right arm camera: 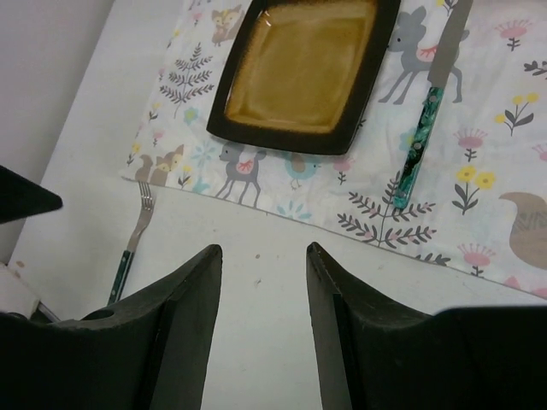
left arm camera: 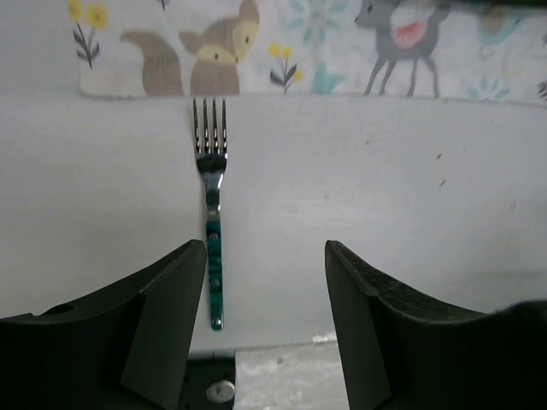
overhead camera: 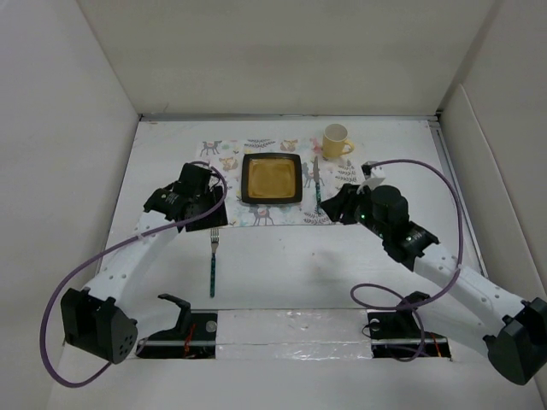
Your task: Set the dinner table for one person
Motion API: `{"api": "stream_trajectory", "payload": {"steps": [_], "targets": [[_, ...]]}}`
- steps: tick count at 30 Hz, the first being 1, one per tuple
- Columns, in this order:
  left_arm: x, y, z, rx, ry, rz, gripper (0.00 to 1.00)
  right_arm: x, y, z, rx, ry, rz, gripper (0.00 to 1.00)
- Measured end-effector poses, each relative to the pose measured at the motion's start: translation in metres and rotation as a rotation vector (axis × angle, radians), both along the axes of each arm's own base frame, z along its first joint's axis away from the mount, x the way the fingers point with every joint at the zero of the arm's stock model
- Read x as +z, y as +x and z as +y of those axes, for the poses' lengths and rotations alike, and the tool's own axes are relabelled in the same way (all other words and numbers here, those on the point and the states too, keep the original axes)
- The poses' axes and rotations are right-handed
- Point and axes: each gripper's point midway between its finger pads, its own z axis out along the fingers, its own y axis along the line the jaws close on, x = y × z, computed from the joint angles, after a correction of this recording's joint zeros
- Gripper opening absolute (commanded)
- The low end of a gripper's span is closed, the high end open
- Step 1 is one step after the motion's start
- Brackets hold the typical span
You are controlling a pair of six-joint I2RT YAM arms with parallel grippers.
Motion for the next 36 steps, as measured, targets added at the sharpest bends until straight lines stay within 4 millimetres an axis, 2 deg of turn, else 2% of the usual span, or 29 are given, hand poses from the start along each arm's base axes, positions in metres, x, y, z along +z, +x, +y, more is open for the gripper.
{"api": "stream_trajectory", "payload": {"steps": [5,8,12,17,23,29,35,36], "targets": [[-0.042,-0.037,-0.007,-0.01,-0.013,0.222,0.57,0.012,-0.012,-0.008,-0.002,0.04,-0.054,0.49],[-0.068,-0.065,-0.002,0.02,0.009,0.358,0.58,0.022,-0.018,-0.01,0.002,0.062,-0.088,0.49],[-0.083,-0.079,0.002,0.076,0.021,0.43,0.58,0.039,-0.026,-0.011,0.01,0.09,-0.134,0.49],[-0.092,-0.073,0.012,0.149,0.066,0.429,0.54,0.051,-0.031,-0.015,0.009,0.108,-0.169,0.49],[-0.104,-0.061,0.02,0.196,0.115,0.424,0.5,0.05,-0.031,-0.015,0.011,0.102,-0.171,0.49],[-0.129,-0.058,0.027,0.202,0.186,0.492,0.46,0.05,-0.029,-0.017,0.004,0.095,-0.173,0.49],[-0.136,-0.053,0.025,0.185,0.187,0.495,0.38,0.045,-0.025,-0.019,0.002,0.086,-0.159,0.48],[-0.137,-0.054,0.023,0.179,0.187,0.498,0.31,0.044,-0.025,-0.019,0.0,0.086,-0.158,0.48]]}}
